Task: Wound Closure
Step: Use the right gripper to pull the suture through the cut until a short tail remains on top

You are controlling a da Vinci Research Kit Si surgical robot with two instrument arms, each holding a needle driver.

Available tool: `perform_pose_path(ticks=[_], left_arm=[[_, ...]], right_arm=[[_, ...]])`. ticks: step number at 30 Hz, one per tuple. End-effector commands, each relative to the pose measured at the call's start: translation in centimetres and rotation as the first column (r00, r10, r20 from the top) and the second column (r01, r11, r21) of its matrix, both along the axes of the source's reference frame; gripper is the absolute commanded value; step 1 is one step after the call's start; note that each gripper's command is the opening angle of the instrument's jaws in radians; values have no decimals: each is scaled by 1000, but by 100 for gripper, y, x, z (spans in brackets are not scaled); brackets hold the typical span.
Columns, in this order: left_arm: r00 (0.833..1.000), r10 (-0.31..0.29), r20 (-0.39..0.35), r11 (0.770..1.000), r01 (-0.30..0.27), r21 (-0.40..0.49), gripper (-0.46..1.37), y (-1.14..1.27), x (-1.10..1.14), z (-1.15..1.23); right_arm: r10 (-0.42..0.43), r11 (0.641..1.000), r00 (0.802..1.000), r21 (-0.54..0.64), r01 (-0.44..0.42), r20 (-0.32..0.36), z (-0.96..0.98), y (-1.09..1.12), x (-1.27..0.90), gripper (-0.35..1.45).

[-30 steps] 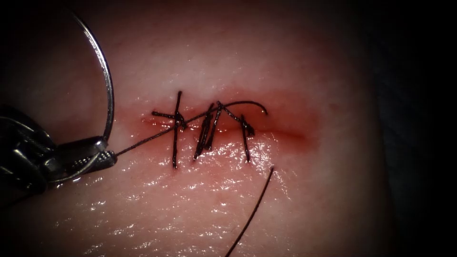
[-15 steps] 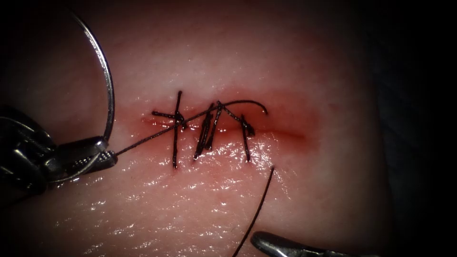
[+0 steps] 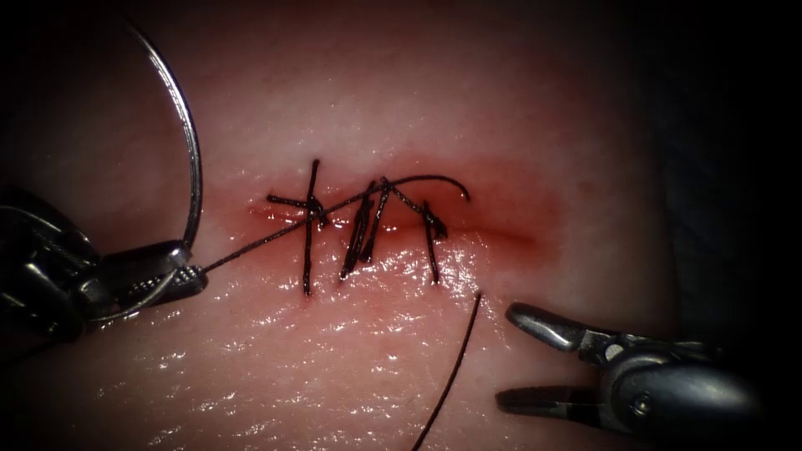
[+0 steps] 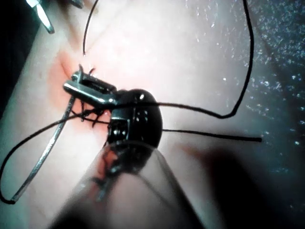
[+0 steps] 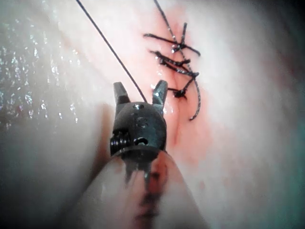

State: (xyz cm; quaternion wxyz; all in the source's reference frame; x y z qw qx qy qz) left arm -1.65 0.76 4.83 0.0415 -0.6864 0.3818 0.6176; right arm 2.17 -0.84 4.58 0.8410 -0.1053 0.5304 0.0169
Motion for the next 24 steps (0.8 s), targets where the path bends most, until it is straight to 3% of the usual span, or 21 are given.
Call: perform_pose_path(ticks=[1, 9, 13, 19, 20, 22, 24], left_arm=[[1000, 5, -3, 1000, -5, 0, -35, 0, 0, 0], [1000, 6, 0, 1000, -6, 5, -35, 0, 0, 0], [1000, 6, 0, 1000, -6, 5, -35, 0, 0, 0], [1000, 6, 0, 1000, -6, 5, -35, -1, 0, 0], [1000, 6, 0, 1000, -6, 5, -35, -1, 0, 0], [1000, 6, 0, 1000, -6, 5, -35, -1, 0, 0], [1000, 6, 0, 1000, -6, 5, -35, -1, 0, 0]], right_arm=[[-8, 1000, 1000, -1, 8, 10, 5, 1, 0, 121], [-9, 1000, 999, -13, 10, 32, 38, 8, 2, 117], [-6, 1000, 999, -17, 7, 33, 48, 12, 6, 99], [-18, 1000, 1000, -11, 18, 22, 48, 11, 20, 73], [-21, 1000, 1000, -9, 21, 18, 48, 11, 22, 65], [-36, 999, 999, -4, 36, 11, 48, 11, 23, -35], [-44, 999, 999, 1, 44, 19, 48, 11, 22, -35]])
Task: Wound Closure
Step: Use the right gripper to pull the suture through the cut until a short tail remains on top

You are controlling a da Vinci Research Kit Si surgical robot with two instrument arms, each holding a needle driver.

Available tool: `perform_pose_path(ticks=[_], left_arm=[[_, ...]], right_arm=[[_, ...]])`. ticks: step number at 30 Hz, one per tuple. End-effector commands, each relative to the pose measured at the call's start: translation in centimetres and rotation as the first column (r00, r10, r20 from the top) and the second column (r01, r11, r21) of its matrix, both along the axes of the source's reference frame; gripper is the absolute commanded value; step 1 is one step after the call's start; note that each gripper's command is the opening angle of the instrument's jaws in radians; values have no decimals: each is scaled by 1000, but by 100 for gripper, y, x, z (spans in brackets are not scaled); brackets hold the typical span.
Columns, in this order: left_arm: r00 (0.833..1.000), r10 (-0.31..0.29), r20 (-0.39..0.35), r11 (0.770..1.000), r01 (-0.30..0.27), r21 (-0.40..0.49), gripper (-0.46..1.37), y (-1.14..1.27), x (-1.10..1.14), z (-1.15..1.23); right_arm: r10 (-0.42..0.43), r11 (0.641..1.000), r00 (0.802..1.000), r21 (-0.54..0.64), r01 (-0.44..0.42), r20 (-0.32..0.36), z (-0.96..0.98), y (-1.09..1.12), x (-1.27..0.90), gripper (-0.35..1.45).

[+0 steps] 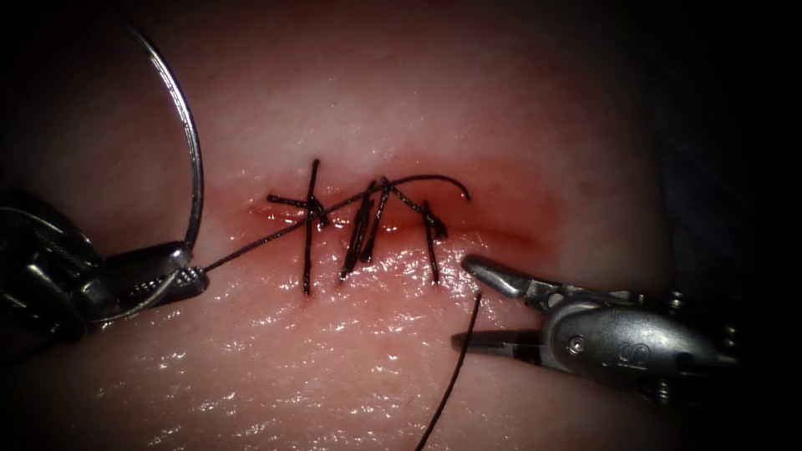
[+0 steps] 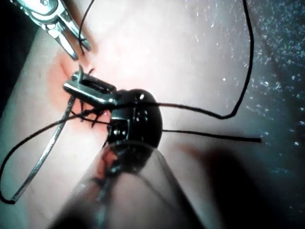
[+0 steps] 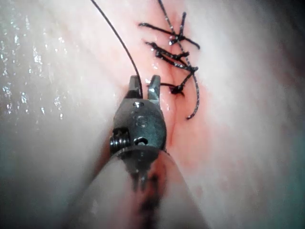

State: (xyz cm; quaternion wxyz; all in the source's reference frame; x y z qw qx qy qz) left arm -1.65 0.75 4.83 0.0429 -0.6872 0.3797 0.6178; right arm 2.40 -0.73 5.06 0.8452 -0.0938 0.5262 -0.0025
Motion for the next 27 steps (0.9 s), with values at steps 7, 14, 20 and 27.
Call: perform_pose_path(ticks=[7, 14, 20, 27], left_arm=[[1000, 4, -2, 1000, -4, 0, -35, 0, 1, 0], [1000, 4, -2, 1000, -4, 0, -35, 0, 0, 0], [1000, 4, -2, 1000, -4, 0, -35, 0, 0, 0], [1000, 4, -2, 1000, -4, 0, -35, 0, 0, 0]], right_arm=[[-38, 999, 999, -34, 39, 21, -11, -1, -4, -35], [-52, 998, 998, -26, 52, 25, -23, -10, -4, -35], [-90, 996, 996, -21, 90, 28, -33, -30, 5, -35], [-126, 992, 992, -13, 126, 25, -49, -59, 21, -35]])
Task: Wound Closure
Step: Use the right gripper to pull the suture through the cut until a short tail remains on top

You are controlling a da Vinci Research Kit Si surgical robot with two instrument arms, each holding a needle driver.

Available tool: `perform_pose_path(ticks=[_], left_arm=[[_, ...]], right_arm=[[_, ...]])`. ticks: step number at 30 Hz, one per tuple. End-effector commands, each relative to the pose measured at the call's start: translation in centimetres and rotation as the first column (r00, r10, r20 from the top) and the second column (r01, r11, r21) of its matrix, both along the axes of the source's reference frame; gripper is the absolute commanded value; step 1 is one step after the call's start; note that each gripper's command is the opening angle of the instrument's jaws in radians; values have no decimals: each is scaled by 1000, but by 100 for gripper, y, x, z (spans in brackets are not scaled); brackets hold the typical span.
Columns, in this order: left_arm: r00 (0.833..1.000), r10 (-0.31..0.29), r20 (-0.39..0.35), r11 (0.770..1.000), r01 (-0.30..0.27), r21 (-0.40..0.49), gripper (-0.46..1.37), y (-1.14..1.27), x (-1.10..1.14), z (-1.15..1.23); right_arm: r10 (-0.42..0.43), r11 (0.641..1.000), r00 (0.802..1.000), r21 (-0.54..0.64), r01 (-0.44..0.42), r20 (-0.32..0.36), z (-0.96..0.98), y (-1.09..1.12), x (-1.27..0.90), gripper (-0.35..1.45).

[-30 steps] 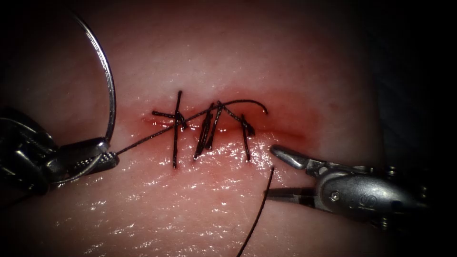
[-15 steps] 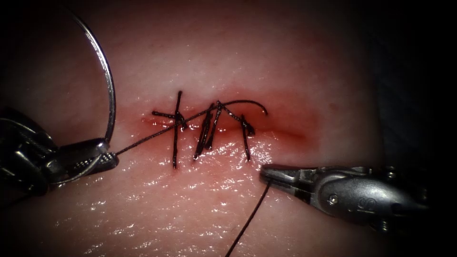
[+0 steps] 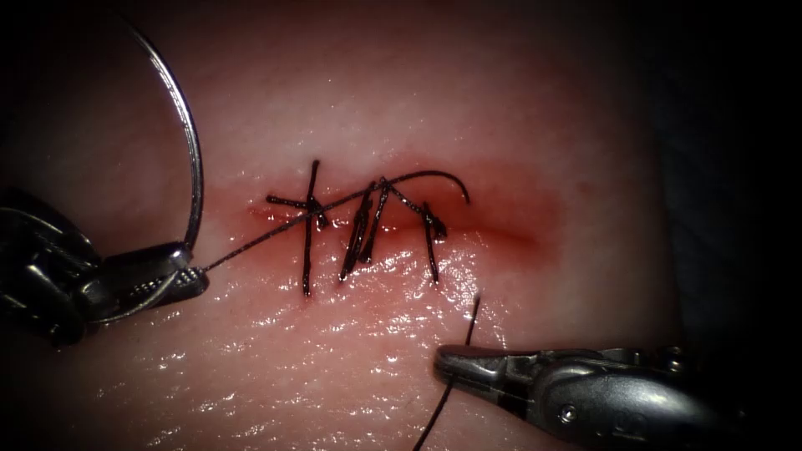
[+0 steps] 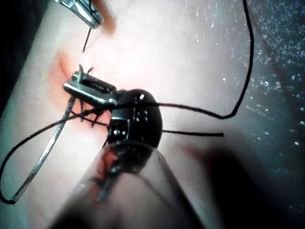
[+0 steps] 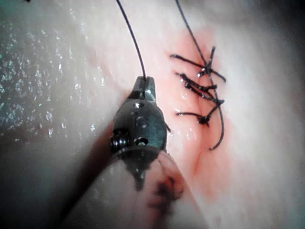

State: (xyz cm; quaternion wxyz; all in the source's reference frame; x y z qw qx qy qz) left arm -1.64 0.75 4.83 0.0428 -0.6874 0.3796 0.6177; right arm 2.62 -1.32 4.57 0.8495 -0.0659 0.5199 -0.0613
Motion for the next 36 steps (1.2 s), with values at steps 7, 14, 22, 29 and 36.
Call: perform_pose_path(ticks=[7, 14, 22, 29, 36], left_arm=[[1000, 4, -2, 1000, -4, 0, -35, 0, 0, 0], [1000, 4, -2, 1000, -4, 0, -35, 0, 0, 0], [1000, 4, -2, 1000, -4, 0, -35, 0, 0, 0], [1000, 4, 1, 1000, -4, -2, -35, 0, -1, 0], [1000, 3, 1, 1000, -3, -2, -35, 0, -2, 0]], right_arm=[[-26, 1000, 1000, 9, 26, -8, -16, -18, 17, -35], [-51, 999, 998, 17, 52, -20, -30, -33, 38, -35], [-79, 997, 996, 19, 80, -32, -43, -49, 62, -35], [-113, 993, 993, 17, 114, -40, -45, -66, 78, -35], [-125, 992, 991, 10, 125, -46, -48, -81, 90, -35]])
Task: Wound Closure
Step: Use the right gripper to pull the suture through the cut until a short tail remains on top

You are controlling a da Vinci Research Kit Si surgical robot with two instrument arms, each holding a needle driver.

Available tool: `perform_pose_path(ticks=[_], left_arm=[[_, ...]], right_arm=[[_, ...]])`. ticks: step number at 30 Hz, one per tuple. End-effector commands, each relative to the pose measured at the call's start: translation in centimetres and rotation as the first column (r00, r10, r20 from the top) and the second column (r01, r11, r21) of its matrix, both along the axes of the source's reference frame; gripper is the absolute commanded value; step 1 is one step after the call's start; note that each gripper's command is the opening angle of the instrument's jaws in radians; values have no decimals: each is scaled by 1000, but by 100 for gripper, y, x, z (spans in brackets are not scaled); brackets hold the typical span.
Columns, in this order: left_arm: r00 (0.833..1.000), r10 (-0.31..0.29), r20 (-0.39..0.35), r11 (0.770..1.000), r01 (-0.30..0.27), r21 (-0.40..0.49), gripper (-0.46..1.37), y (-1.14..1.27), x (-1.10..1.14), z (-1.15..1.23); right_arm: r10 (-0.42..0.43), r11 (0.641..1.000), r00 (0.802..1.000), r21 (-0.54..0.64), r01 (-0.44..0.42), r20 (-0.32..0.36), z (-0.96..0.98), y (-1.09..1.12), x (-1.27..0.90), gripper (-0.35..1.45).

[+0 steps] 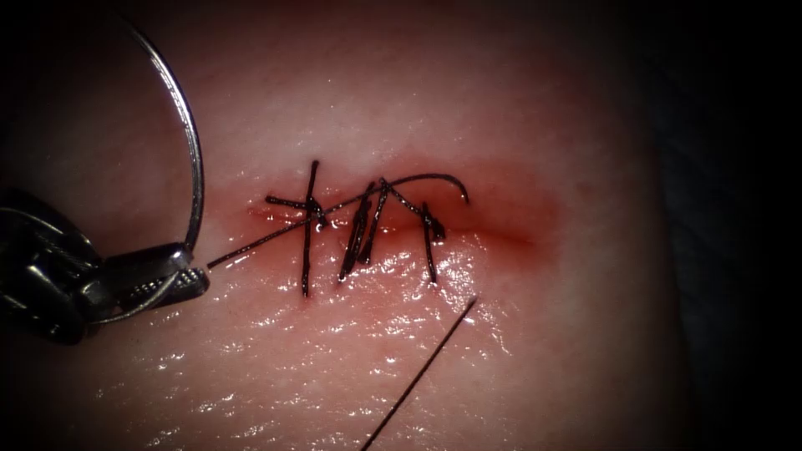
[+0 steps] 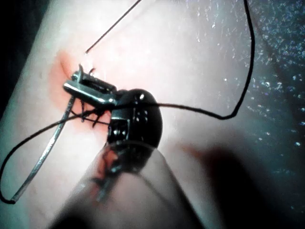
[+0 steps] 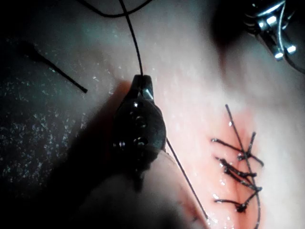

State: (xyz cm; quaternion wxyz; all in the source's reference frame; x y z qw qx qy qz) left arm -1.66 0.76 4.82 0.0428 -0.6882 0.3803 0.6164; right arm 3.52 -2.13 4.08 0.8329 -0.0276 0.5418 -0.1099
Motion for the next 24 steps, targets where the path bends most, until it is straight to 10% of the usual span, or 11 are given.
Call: perform_pose_path(ticks=[1, 24], left_arm=[[1000, 3, -2, 1000, -3, 0, -35, 0, 0, 1], [1000, 5, -1, 1000, -5, -2, -35, 0, -2, 0]], right_arm=[[-2, 1000, 1000, -3, 2, -5, -1, -2, 2, -35], [-14, 1000, 1000, 0, 14, -13, -9, -11, 11, -35]])
